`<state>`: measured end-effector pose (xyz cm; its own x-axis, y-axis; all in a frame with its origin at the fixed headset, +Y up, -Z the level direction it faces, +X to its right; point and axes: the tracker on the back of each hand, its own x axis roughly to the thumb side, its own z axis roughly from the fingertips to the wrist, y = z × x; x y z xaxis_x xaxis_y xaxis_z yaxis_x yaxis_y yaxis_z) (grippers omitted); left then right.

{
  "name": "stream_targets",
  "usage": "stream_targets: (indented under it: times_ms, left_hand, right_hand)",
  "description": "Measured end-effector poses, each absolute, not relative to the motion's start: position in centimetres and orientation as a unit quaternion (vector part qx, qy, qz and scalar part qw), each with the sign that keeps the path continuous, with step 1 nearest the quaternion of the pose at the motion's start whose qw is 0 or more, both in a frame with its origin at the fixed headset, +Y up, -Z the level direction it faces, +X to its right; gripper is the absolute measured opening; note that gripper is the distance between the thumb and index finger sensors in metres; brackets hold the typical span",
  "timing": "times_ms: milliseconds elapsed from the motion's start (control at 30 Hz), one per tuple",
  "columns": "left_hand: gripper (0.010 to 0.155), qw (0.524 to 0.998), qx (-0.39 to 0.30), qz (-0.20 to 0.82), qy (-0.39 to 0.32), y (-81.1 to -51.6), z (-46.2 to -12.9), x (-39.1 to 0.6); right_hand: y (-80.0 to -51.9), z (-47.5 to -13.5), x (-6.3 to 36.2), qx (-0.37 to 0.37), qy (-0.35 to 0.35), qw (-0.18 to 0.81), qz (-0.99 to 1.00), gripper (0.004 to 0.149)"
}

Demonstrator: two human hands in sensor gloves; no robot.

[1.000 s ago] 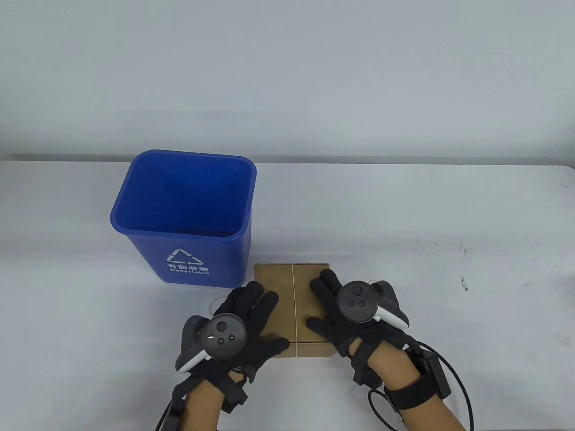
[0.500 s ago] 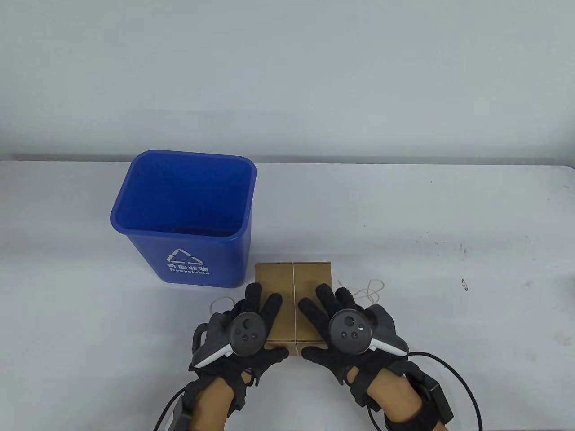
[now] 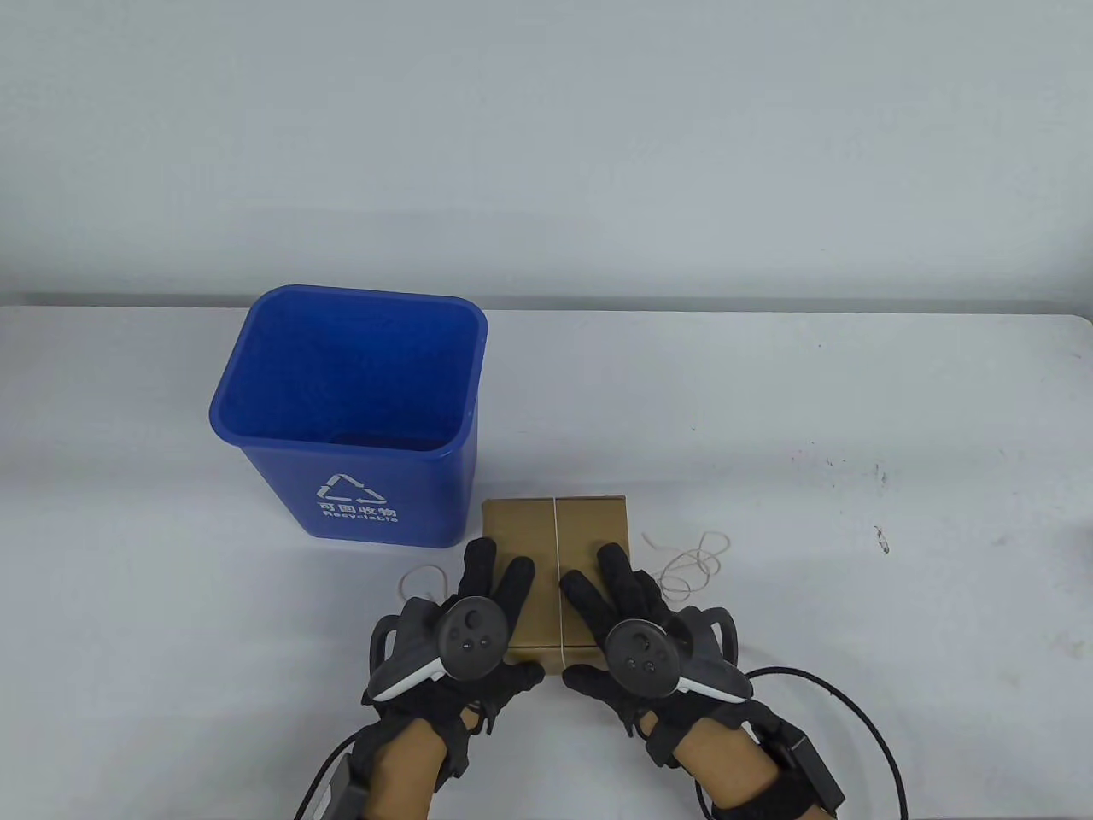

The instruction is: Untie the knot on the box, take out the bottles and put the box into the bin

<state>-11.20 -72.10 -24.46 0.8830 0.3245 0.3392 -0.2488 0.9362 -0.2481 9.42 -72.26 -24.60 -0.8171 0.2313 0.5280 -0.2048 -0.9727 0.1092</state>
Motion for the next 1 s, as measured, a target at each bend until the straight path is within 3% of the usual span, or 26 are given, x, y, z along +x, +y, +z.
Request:
stream_targets:
  times_ms: [467,1000]
  left_hand:
    - [0.112,0.965,-0.104,0.158,-0.182,-72.18,-24.56,-11.17]
    - [0.104,0.961,-0.025,0.141,-0.238,-71.9,-24.03,-10.79]
  right_hand:
    - [-72.36,-24.45,8.69,0.295,-0.019,0.105,0.95,0.09]
    - [-72.45,-24.43,8.86,0.296,-0.027,0.15,0.943,0.086]
